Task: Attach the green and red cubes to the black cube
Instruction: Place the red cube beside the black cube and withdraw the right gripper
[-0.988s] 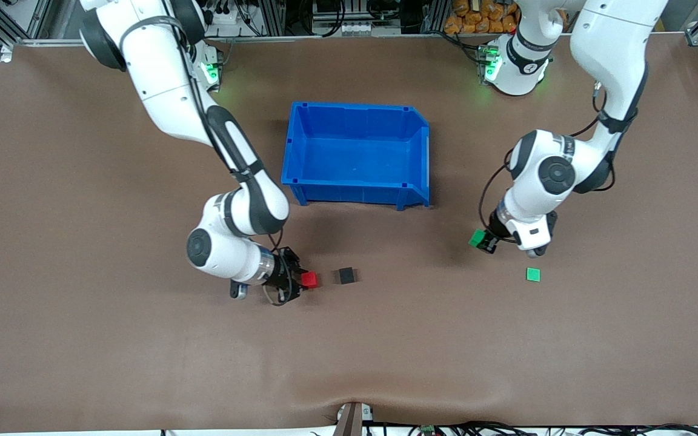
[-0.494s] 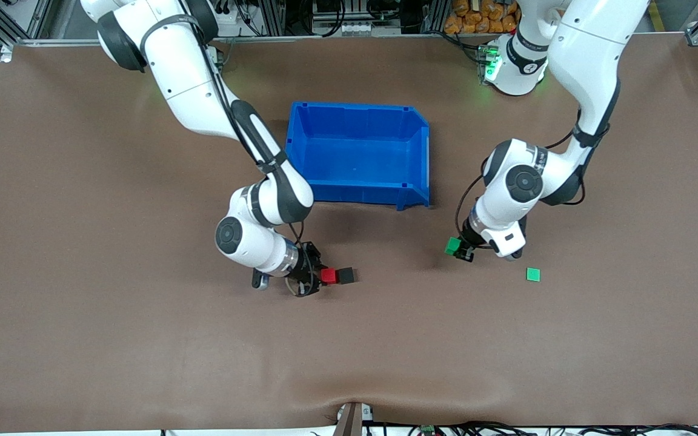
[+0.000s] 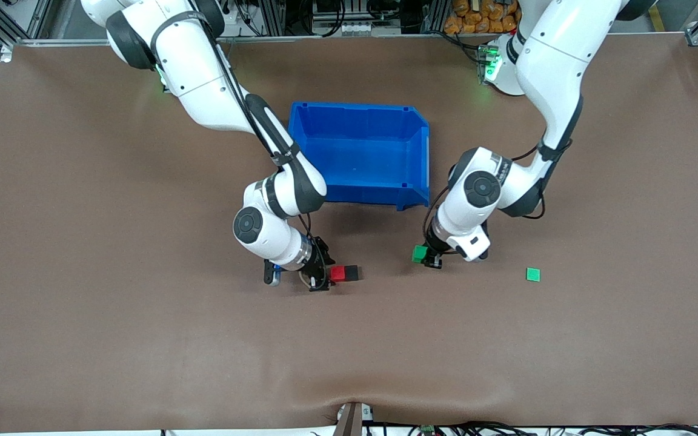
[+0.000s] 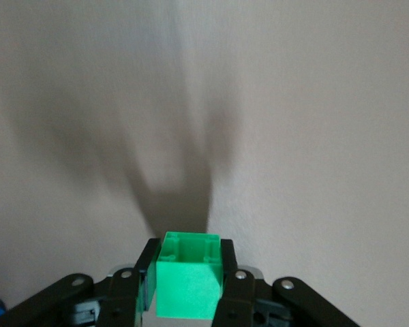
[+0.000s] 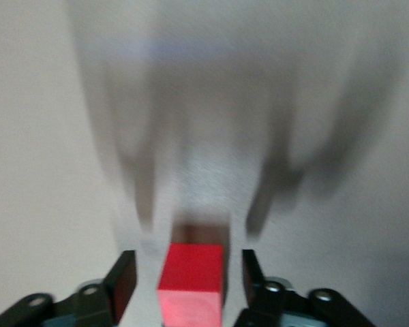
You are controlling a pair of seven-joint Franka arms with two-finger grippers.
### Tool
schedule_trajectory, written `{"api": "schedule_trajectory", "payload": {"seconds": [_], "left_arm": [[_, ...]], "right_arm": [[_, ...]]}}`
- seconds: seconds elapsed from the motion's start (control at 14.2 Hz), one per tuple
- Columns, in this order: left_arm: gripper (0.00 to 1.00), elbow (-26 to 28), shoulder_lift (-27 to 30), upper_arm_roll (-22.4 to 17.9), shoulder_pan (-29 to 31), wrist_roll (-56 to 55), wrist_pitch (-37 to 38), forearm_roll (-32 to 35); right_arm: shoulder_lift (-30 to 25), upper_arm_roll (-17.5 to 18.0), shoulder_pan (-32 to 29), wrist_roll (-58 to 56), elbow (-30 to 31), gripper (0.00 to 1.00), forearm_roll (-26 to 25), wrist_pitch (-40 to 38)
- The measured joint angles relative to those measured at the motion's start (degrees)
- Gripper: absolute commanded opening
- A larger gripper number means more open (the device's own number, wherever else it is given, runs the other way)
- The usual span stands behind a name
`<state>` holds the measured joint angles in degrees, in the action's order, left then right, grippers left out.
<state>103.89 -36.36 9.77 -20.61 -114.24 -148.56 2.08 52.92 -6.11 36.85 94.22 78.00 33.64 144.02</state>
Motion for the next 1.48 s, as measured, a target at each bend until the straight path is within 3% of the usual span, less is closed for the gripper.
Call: {"api": "schedule_trajectory", "payload": {"seconds": [0.28,0.56,1.06,1.34,1.48], "left_arm": [[0.0,-7.79,-4.9,0.09,-2.48,-5.64,0.0,-4.8],[0.0,-12.92,-8.22,0.06,-5.76,-6.69,1.7,-8.44],[0.0,-18.8,-12.1,-1.68,-8.86,-8.48,6.34,-8.45],[0.0,-21.64,-12.36,-7.86,-13.95,-9.01,12.07,-8.5],[0.0,-23.15,-12.52,-9.94,-15.41,-9.49,14.23,-8.5]], "right_arm": [[-1.78,-1.74,-2.24,-1.27,-2.42,1.0,-4.44,-1.8],[-5.86,-4.89,-5.29,-6.63,-4.49,1.0,-4.8,-16.27],[-17.91,-5.65,-19.49,-37.83,-7.73,1.0,-4.91,-37.74],[-24.16,-5.73,-28.58,-60.56,-7.8,1.0,-6.5,-49.42],[-27.2,-5.75,-32.19,-69.66,-7.84,1.0,-9.93,-55.29]]}}
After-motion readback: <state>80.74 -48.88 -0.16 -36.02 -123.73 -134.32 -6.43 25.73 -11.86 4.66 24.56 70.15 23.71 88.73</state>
